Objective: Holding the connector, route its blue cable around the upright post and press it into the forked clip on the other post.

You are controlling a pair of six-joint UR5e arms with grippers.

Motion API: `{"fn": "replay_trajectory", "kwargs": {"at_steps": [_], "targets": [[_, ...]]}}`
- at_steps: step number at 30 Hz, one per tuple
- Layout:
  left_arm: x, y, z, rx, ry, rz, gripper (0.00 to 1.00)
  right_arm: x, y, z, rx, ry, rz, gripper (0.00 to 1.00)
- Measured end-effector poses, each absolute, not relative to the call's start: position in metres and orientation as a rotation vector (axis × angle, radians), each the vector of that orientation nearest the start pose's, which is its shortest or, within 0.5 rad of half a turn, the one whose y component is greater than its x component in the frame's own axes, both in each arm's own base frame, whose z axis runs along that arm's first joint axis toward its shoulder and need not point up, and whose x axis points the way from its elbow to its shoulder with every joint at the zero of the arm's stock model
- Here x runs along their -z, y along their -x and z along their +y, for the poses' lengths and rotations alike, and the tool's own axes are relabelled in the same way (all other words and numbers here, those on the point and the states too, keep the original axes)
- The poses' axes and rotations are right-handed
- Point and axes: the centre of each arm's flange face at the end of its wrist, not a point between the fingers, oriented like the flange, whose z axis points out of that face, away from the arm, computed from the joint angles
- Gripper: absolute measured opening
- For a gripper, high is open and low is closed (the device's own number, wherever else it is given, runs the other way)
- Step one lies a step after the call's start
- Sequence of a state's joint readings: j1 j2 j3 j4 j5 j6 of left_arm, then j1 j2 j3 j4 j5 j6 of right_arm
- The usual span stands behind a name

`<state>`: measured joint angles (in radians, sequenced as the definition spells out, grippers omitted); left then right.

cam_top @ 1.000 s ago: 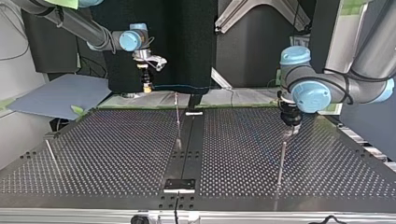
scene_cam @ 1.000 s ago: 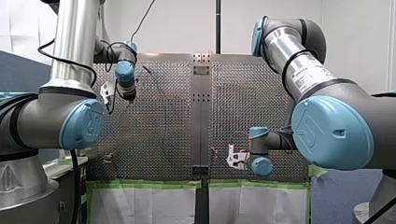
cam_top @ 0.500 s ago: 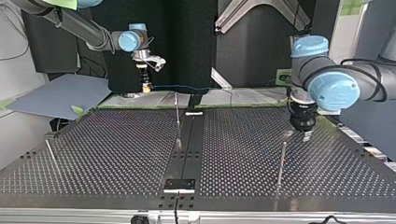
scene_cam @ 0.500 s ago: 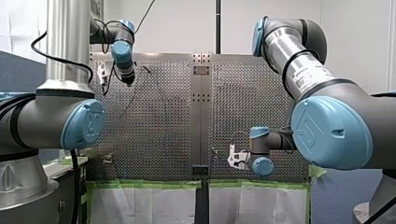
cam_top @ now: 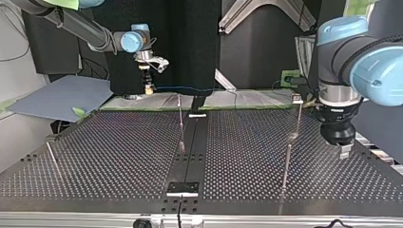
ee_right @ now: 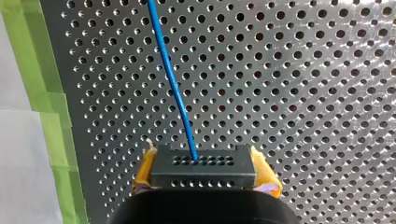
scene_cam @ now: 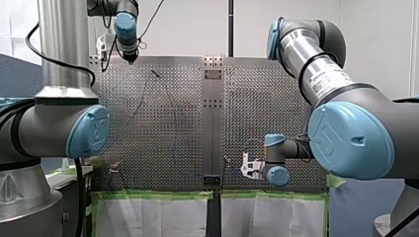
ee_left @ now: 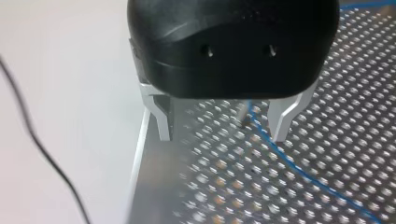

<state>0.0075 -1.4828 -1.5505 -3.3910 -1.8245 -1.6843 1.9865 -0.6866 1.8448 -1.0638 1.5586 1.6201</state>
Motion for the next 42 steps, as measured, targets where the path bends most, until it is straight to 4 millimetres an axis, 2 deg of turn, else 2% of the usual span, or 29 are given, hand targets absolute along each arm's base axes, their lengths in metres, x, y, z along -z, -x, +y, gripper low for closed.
{"fn": "replay_trajectory", "kwargs": {"at_steps": [13,19,24,34,42], "targets": [[-0.602,-0.381,-0.128,-0.019,0.186,1.592,1.0,0.035,-0.355,-0.474,-1.499,-1.581,-1.077,0.0],[-0.631,-0.357,-0.141,0.027,0.112,1.569,1.0,0.035,-0.355,-0.474,-1.5,-1.581,-1.078,0.0],[-0.622,-0.362,-0.151,0.044,0.041,1.63,1.0,0.035,-0.356,-0.474,-1.503,-1.584,-1.076,0.0],[-0.562,-0.384,-0.164,0.056,-0.008,1.837,1.0,0.035,-0.356,-0.473,-1.504,-1.587,-1.075,0.0],[-0.555,-0.39,-0.168,0.072,0.001,1.833,1.0,0.035,-0.356,-0.473,-1.505,-1.588,-1.074,0.0]]}}
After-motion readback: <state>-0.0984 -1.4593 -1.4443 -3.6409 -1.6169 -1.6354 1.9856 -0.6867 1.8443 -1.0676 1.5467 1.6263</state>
